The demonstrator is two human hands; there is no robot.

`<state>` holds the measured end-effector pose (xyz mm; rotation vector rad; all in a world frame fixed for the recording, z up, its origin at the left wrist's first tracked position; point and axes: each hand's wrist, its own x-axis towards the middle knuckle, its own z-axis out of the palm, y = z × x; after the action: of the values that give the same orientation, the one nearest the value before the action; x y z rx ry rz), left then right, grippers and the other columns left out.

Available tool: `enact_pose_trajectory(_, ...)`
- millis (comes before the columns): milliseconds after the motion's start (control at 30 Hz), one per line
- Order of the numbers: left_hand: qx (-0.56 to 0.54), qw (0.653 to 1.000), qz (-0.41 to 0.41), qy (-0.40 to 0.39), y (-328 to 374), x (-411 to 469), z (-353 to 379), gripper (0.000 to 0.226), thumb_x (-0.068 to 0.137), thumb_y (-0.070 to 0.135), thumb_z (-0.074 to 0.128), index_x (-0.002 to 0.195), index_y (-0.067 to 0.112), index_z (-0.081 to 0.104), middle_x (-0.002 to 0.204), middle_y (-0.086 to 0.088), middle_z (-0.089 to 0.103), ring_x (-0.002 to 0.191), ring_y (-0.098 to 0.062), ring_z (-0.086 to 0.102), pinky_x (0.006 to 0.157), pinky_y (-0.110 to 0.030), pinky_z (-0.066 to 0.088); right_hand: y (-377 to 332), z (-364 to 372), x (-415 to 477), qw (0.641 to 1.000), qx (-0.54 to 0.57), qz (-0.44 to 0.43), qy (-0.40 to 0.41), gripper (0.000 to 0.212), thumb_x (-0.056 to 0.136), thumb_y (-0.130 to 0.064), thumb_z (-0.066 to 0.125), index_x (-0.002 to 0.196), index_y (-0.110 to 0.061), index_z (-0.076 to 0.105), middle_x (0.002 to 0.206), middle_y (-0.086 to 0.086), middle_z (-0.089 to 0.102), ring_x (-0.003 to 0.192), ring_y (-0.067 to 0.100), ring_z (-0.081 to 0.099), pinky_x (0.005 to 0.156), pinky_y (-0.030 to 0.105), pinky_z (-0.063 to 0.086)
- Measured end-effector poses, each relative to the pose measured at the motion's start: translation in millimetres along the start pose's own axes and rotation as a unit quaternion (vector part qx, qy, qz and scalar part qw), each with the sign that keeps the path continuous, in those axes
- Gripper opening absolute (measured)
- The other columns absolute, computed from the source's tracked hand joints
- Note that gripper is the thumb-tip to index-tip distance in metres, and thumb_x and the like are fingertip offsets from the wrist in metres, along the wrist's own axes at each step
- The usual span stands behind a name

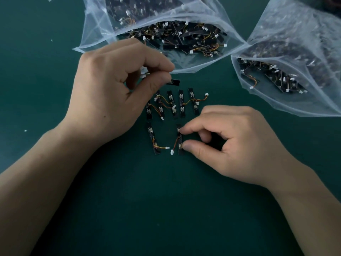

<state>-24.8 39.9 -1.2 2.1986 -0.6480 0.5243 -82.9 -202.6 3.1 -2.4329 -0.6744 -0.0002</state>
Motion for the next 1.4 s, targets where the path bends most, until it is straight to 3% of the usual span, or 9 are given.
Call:
enact_pose_trajectory(400,-0.003,1.0,-0.003,-0.003,-1,-1,0,0.011,0.103,0.021,0.073,0.105,0.011,0.078,0.09,-0.003,0.071,0.069,-0.024,0.056,0.068,-0.035,0.045,-4,7,4,1.0,0.003,0.016,0.023,0.015,0.091,-0.043,0.077,0.097,-0.029,0.08,0.071,-0.014,0.053,0.064,0.009,0.052,0.057,0.035,0.045)
enact_pose_trajectory(900,0.002,1.0,-0.001,-0.009,0,-1,1,0.011,0.103,0.022,0.072,0.104,0.012,0.078,0.09,-0.004,0.072,0.069,-0.026,0.057,0.068,-0.036,0.046,-21,21,11,0.997,-0.015,0.025,0.067,0.011,0.093,-0.035,0.077,0.089,-0.025,0.079,0.069,-0.015,0.049,0.065,0.006,0.049,0.056,0.038,0.048)
enact_pose_trajectory(1133,-0.003,1.0,-0.005,-0.015,1,-1,0,0.012,0.102,0.021,0.072,0.104,0.011,0.078,0.092,-0.003,0.072,0.068,-0.025,0.056,0.068,-0.032,0.045,-23,22,13,0.998,-0.011,0.023,0.061,0.01,0.095,-0.034,0.075,0.092,-0.027,0.081,0.071,-0.013,0.057,0.067,0.009,0.054,0.057,0.038,0.049)
enact_pose_trajectory(1300,0.005,1.0,-0.005,-0.014,2,0,0,0.012,0.103,0.021,0.072,0.104,0.011,0.078,0.091,-0.003,0.072,0.069,-0.024,0.056,0.069,-0.032,0.045,-23,22,13,0.998,-0.012,0.023,0.059,0.009,0.096,-0.034,0.075,0.093,-0.028,0.08,0.071,-0.016,0.053,0.067,0.006,0.052,0.057,0.037,0.049)
enact_pose_trajectory(1400,0.007,1.0,-0.013,-0.007,3,1,-1,0.012,0.102,0.02,0.072,0.104,0.01,0.079,0.09,0.008,0.07,0.07,-0.019,0.057,0.069,-0.024,0.045,-23,22,12,0.998,-0.017,0.024,0.058,0.009,0.095,-0.034,0.075,0.093,-0.028,0.08,0.07,-0.015,0.052,0.066,0.007,0.052,0.057,0.037,0.048)
